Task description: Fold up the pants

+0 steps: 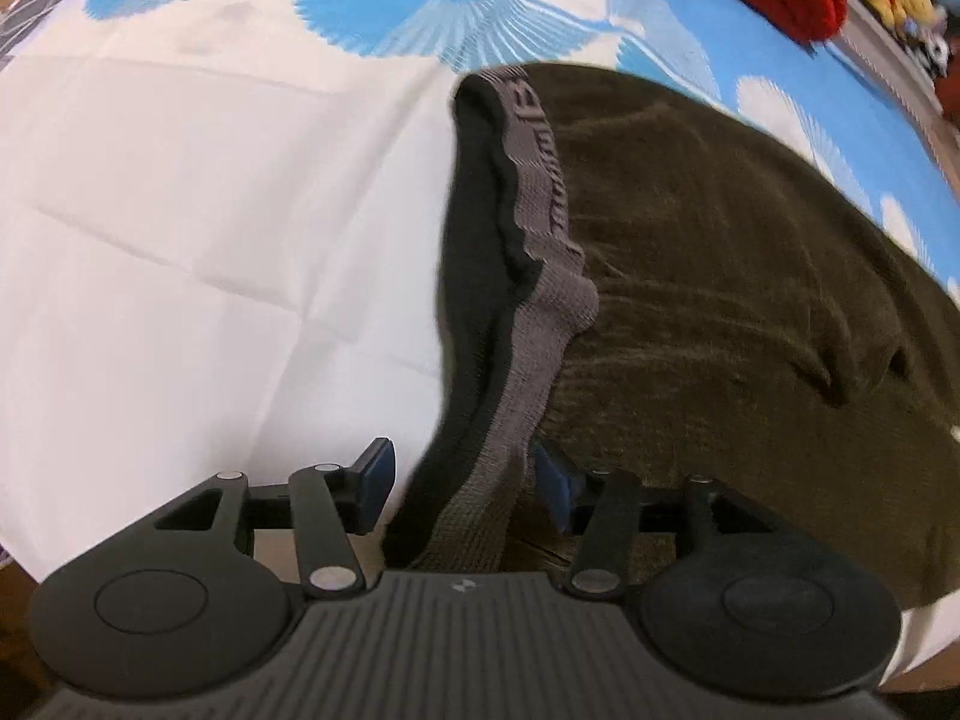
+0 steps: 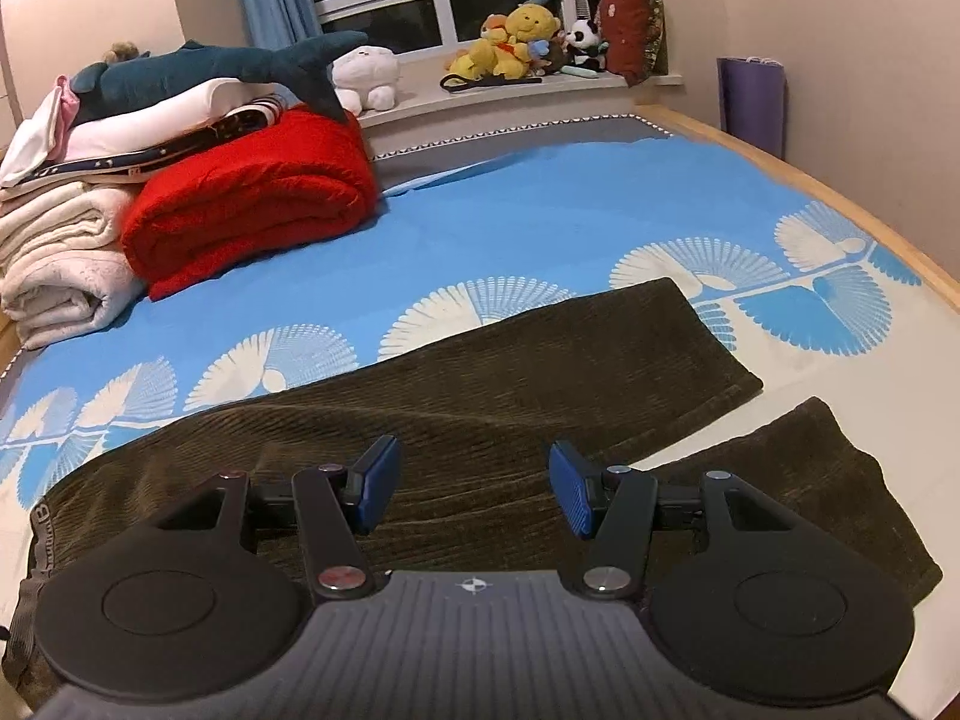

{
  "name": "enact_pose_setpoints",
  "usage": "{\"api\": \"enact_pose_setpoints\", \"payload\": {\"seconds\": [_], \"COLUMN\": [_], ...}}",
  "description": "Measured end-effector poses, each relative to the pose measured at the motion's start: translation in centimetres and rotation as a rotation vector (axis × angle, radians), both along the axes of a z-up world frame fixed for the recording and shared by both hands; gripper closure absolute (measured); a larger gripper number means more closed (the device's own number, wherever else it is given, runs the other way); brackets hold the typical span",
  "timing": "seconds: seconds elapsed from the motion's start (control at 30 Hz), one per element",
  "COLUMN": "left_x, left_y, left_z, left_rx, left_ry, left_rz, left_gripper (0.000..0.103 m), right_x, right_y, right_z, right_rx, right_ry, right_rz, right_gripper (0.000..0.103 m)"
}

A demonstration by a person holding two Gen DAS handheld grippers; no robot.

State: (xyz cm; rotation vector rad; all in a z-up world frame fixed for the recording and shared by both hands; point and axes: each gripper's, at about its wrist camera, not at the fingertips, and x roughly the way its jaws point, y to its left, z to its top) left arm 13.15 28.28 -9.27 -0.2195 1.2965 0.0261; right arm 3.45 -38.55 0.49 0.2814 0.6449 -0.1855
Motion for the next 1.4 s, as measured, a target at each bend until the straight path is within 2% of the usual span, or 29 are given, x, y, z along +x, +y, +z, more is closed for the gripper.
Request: {"api": "enact_pose_setpoints", "payload": {"seconds": [0.13,0.17,0.23,0.27,0.37,0.43,0.53,0.6,0.63,0.67,0.7,0.73,0.8,0.9,0.93,1.0,1.03,1.13,1.23,1.33,1.37,1.4], "left_x": [0.5,0.6,0.4,0.3,-0.2,-0.7,-1.2,-1.4,-1.5,-1.5,-1.6,-1.7,-1.7,-1.3,-1.1,-0.9,-0.9,-0.3,0.1,1.2,1.5,1.7], "left_y": [-1.8,-2.0,-2.2,-2.2,-1.2,-0.7,-1.2,-2.1,-2.4,-2.6,-2.8,-2.9,-3.3,-4.0,-4.3,-4.9,-5.0,-4.8,-4.3,-4.2,-4.0,-3.9], "left_z": [-1.3,-1.7,-2.0,-1.7,-0.1,1.1,0.4,0.2,0.8,1.6,2.4,3.2,3.6,1.8,0.7,-1.7,-1.7,0.4,2.6,3.4,3.6,4.0], "left_rx": [0.079,0.1,0.098,0.107,0.103,0.147,0.281,0.347,0.374,0.383,0.367,0.326,0.233,0.157,0.16,0.234,0.246,0.206,0.121,0.102,0.093,0.078], "left_ry": [0.037,0.055,0.062,0.054,0.01,-0.022,0.033,0.043,0.017,-0.024,-0.07,-0.111,-0.133,-0.06,-0.016,0.086,0.082,-0.002,-0.11,-0.169,-0.188,-0.212], "left_rz": [-0.074,-0.085,-0.111,-0.123,-0.09,-0.065,-0.114,-0.156,-0.159,-0.159,-0.157,-0.155,-0.17,-0.213,-0.227,-0.275,-0.291,-0.241,-0.195,-0.131,-0.11,-0.085], "left_gripper": [0.05,0.063,0.073,0.084,0.093,0.095,0.094,0.086,0.086,0.079,0.074,0.074,0.074,0.074,0.074,0.079,0.079,0.077,0.077,0.078,0.085,0.099], "right_x": [0.3,0.3,0.3,0.2,-0.1,-0.2,-0.2,-0.2,-0.1,-0.1,-0.1,0.0,0.1,0.4,0.5,0.7,0.8,1.0,1.1,1.3,1.4,1.5], "right_y": [-0.8,-1.0,-1.6,-1.9,-2.9,-3.3,-3.8,-4.0,-4.1,-4.1,-4.2,-4.2,-4.1,-3.9,-3.7,-3.5,-3.4,-2.9,-2.6,-2.2,-2.0,-1.8], "right_z": [-0.8,-0.9,-1.2,-1.3,-1.6,-1.8,-1.9,-2.0,-2.0,-2.0,-2.0,-2.0,-2.0,-2.0,-2.1,-2.2,-2.2,-2.0,-1.8,-1.3,-1.1,-1.0], "right_rx": [0.052,0.062,0.08,0.092,0.121,0.125,0.138,0.145,0.145,0.146,0.15,0.155,0.157,0.146,0.142,0.141,0.141,0.132,0.12,0.098,0.086,0.073], "right_ry": [0.034,0.039,0.049,0.053,0.062,0.068,0.076,0.079,0.082,0.086,0.088,0.089,0.089,0.094,0.098,0.108,0.109,0.101,0.091,0.069,0.06,0.053], "right_rz": [-0.043,-0.055,-0.079,-0.09,-0.116,-0.126,-0.138,-0.141,-0.142,-0.143,-0.143,-0.142,-0.137,-0.12,-0.115,-0.101,-0.095,-0.081,-0.058,-0.039,-0.031,-0.024], "right_gripper": [0.046,0.046,0.046,0.046,0.046,0.046,0.046,0.046,0.046,0.046,0.046,0.046,0.046,0.046,0.046,0.046,0.046,0.046,0.046,0.046,0.046,0.046]}}
